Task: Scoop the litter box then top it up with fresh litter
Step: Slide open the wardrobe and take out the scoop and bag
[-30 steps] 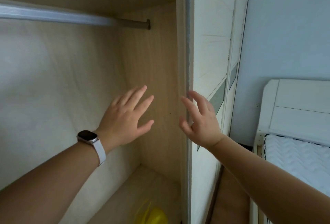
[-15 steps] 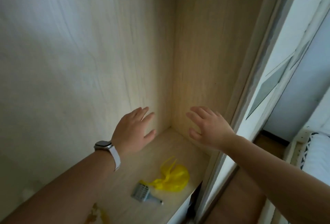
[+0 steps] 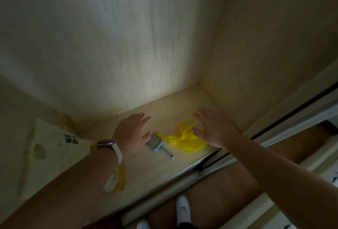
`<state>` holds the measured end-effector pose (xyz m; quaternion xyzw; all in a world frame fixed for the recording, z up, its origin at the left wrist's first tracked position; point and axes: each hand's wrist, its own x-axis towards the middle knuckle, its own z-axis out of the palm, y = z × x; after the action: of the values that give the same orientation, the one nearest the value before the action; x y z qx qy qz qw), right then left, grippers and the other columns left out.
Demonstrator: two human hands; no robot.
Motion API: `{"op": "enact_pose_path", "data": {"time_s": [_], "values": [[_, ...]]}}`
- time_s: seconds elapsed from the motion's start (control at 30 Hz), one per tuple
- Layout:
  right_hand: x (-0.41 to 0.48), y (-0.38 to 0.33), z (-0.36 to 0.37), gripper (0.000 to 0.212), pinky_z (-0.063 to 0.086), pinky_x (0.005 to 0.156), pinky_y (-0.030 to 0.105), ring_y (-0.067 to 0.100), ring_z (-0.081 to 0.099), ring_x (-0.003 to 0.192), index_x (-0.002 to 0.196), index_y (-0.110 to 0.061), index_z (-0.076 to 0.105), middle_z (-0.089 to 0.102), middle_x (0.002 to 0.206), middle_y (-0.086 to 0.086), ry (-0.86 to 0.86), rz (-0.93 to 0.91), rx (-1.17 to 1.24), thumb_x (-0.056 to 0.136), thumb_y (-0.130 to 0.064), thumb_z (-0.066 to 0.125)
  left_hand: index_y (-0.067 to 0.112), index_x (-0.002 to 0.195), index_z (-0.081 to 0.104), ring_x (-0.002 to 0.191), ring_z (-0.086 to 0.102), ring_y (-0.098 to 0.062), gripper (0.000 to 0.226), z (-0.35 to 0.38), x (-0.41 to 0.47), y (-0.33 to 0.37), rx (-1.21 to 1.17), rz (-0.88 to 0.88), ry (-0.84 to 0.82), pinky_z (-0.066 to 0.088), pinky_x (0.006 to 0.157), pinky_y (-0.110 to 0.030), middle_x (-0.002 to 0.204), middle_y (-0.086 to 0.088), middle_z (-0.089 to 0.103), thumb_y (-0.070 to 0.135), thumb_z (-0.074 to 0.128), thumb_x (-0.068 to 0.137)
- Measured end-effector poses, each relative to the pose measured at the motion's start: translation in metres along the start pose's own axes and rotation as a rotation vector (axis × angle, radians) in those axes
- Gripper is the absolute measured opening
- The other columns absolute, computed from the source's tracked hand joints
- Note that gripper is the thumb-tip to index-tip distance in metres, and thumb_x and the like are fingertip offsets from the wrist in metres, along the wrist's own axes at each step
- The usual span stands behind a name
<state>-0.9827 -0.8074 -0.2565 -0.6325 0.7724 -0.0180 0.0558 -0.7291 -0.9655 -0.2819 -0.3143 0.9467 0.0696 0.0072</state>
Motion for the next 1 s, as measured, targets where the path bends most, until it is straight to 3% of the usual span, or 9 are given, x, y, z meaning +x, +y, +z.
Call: {"op": "enact_pose_path", "data": {"time_s": [0.1,0.27,0.4,0.67,0.87,1.0], "values": [[0.015,0.010,0.045,0.063,0.049,0.092,0.045,0.033,0.055,0.118,0.127,-0.017,0.058,0.057,0.131,0.010,-0.074,0.002,0.065,0.080,-0.055,0.040,0.022,0.147,0.041,0.137,0.041,-0.025,0.058,0.037,0.007,-0.007,-0.037,-0.116,-0.072,0.040,0.105,-0.042,0.151,-0.004,0.043,0.045,0.051,0.094],[0.035,0.032,0.131,0.059,0.053,0.081,0.044,0.035,0.059,0.108,0.119,-0.014,0.060,0.060,0.122,0.012,-0.189,0.047,0.094,0.077,-0.053,0.048,0.021,0.142,0.046,0.127,0.049,-0.025,0.054,0.118,0.018,-0.005,-0.093,-0.232,-0.189,0.048,0.093,-0.040,0.142,-0.001,0.050,0.045,0.051,0.094],[0.045,0.050,0.193,0.061,0.048,0.086,0.042,0.033,0.053,0.116,0.130,-0.016,0.052,0.052,0.133,0.010,-0.230,0.048,0.065,0.080,-0.051,0.059,0.021,0.140,0.045,0.119,0.052,-0.026,0.054,0.186,0.030,0.005,-0.169,-0.376,-0.324,0.049,0.086,-0.038,0.136,-0.002,0.053,0.048,0.048,0.093],[0.062,0.066,0.272,0.085,0.038,0.102,0.044,0.032,0.031,0.139,0.148,-0.020,0.031,0.031,0.153,0.013,-0.337,0.104,0.092,0.079,-0.056,0.064,0.020,0.137,0.046,0.119,0.051,-0.028,0.052,0.276,0.045,0.025,-0.399,-0.665,-0.482,0.046,0.094,-0.041,0.131,-0.006,0.054,0.050,0.041,0.095],[0.079,0.068,0.303,0.092,0.029,0.109,0.043,0.031,0.024,0.142,0.152,-0.025,0.022,0.024,0.156,0.013,-0.380,0.103,0.086,0.077,-0.059,0.064,0.017,0.129,0.051,0.106,0.060,-0.030,0.050,0.317,0.061,0.031,-0.622,-0.841,-0.462,0.049,0.085,-0.038,0.119,-0.010,0.062,0.051,0.043,0.094],[0.083,0.072,0.325,0.081,0.041,0.097,0.044,0.035,0.044,0.128,0.143,-0.019,0.039,0.043,0.142,0.015,-0.352,0.079,0.040,0.074,-0.048,0.069,0.008,0.112,0.055,0.094,0.061,-0.032,0.051,0.337,0.075,0.042,-0.760,-1.035,-0.370,0.047,0.078,-0.037,0.101,-0.011,0.063,0.054,0.049,0.092]]}}
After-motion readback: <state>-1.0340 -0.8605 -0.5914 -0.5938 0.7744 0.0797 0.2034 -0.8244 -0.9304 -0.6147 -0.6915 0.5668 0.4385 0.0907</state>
